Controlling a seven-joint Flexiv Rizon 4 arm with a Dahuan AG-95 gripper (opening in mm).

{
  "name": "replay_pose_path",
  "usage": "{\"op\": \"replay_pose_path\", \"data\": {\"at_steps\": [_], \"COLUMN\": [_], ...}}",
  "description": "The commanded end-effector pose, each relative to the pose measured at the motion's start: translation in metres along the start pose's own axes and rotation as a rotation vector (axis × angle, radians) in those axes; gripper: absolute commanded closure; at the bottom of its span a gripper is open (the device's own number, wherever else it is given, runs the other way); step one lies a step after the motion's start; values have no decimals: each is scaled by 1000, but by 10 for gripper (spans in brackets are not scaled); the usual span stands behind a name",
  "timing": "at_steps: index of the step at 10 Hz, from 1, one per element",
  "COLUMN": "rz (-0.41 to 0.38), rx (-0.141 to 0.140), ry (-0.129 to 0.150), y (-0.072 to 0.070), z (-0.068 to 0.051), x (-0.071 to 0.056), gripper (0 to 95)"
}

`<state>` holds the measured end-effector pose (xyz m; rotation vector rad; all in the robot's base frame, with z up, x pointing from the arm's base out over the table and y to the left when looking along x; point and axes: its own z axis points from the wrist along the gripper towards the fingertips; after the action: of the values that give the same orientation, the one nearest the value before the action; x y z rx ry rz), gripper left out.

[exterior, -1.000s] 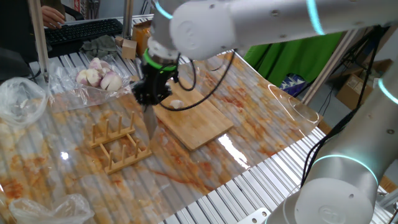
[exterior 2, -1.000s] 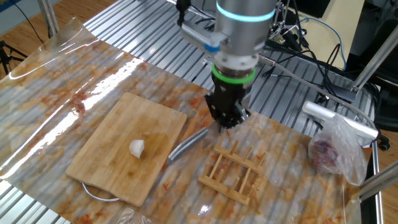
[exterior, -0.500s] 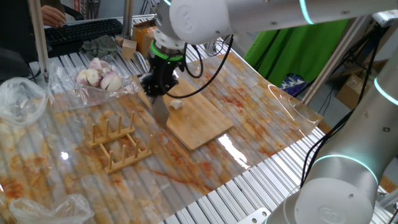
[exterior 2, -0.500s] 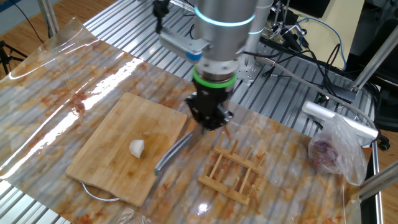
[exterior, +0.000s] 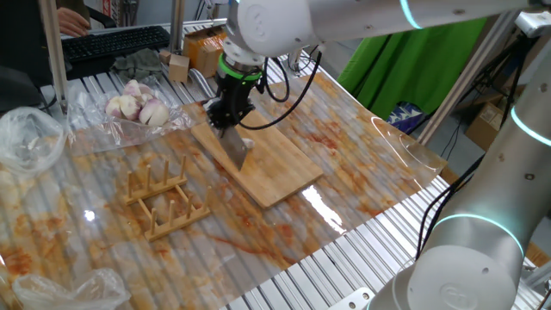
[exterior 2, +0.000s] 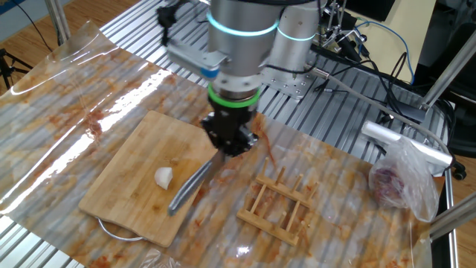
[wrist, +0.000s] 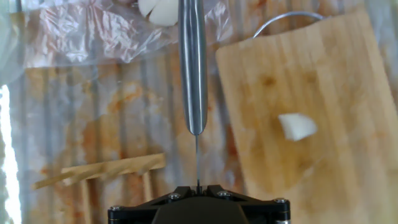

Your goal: Chop the onions

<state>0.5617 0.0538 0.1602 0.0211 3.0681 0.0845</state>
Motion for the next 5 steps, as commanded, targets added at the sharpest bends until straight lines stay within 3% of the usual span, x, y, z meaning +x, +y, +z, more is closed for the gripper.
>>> {"op": "replay_pose_path", "data": {"at_steps": [1, 5], "rz": [-8, 12], "rx": [6, -4], "ry": [1, 9], "y": [-6, -6], "z": [-2, -3], "x": [-9, -11], "gripper": [950, 950]}}
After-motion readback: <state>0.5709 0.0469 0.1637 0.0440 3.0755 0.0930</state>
